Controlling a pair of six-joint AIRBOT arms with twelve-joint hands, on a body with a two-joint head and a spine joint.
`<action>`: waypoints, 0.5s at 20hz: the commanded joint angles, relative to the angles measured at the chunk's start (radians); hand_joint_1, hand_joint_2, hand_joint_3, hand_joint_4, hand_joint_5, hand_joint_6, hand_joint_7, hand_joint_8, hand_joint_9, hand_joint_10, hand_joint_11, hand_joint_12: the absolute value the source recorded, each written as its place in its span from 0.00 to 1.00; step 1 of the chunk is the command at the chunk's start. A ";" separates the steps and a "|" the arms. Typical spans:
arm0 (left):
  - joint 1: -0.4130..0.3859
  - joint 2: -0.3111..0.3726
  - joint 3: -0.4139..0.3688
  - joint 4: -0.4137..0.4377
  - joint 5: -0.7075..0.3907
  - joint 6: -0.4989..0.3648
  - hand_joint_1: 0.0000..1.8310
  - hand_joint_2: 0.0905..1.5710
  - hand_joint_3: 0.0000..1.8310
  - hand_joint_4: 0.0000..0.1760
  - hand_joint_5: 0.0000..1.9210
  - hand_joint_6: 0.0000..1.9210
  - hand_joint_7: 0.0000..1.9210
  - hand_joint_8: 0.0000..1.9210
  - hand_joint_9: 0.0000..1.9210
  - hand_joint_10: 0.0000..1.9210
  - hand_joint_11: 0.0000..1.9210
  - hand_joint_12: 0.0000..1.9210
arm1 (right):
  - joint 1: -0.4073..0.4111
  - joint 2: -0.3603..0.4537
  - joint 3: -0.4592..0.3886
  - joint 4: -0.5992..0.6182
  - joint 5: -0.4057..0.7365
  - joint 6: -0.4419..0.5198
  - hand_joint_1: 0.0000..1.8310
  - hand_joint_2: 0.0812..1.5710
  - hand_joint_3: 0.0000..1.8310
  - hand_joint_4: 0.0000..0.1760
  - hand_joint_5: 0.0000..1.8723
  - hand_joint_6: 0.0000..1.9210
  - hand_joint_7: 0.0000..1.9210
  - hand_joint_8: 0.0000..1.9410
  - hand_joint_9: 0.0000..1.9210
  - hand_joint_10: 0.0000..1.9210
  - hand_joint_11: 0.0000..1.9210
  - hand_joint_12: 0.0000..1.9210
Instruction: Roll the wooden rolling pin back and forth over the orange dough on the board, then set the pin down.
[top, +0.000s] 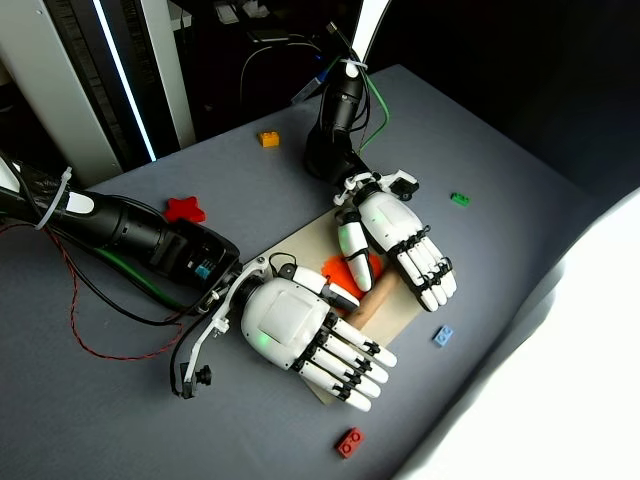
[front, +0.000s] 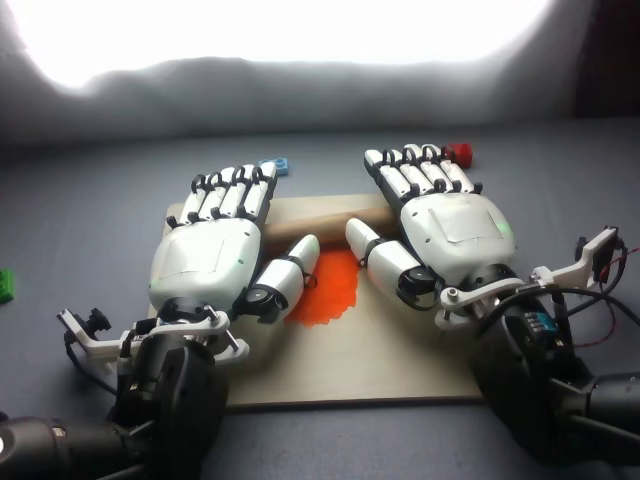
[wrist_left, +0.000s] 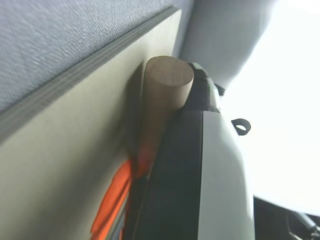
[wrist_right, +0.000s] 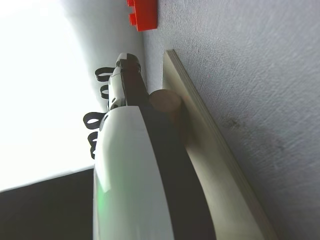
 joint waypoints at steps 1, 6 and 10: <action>0.000 -0.006 0.003 0.033 -0.053 -0.014 0.00 0.92 0.00 0.00 0.03 0.00 0.04 0.00 0.03 0.00 0.00 0.12 | 0.000 0.008 0.011 0.009 0.067 -0.008 0.00 0.98 0.00 0.00 0.07 0.00 0.07 0.00 0.04 0.00 0.00 0.05; -0.002 -0.010 0.016 0.039 -0.047 -0.019 0.00 0.92 0.00 0.00 0.03 0.00 0.04 0.00 0.03 0.00 0.00 0.14 | -0.002 0.008 0.014 0.009 0.066 -0.007 0.00 0.98 0.00 0.00 0.07 0.00 0.07 0.00 0.05 0.00 0.00 0.09; -0.007 -0.011 0.027 0.041 -0.036 -0.019 0.00 0.92 0.00 0.00 0.03 0.00 0.04 0.00 0.04 0.00 0.00 0.15 | -0.001 0.008 0.020 0.009 0.062 -0.002 0.00 0.98 0.00 0.00 0.07 0.00 0.07 0.00 0.04 0.00 0.00 0.07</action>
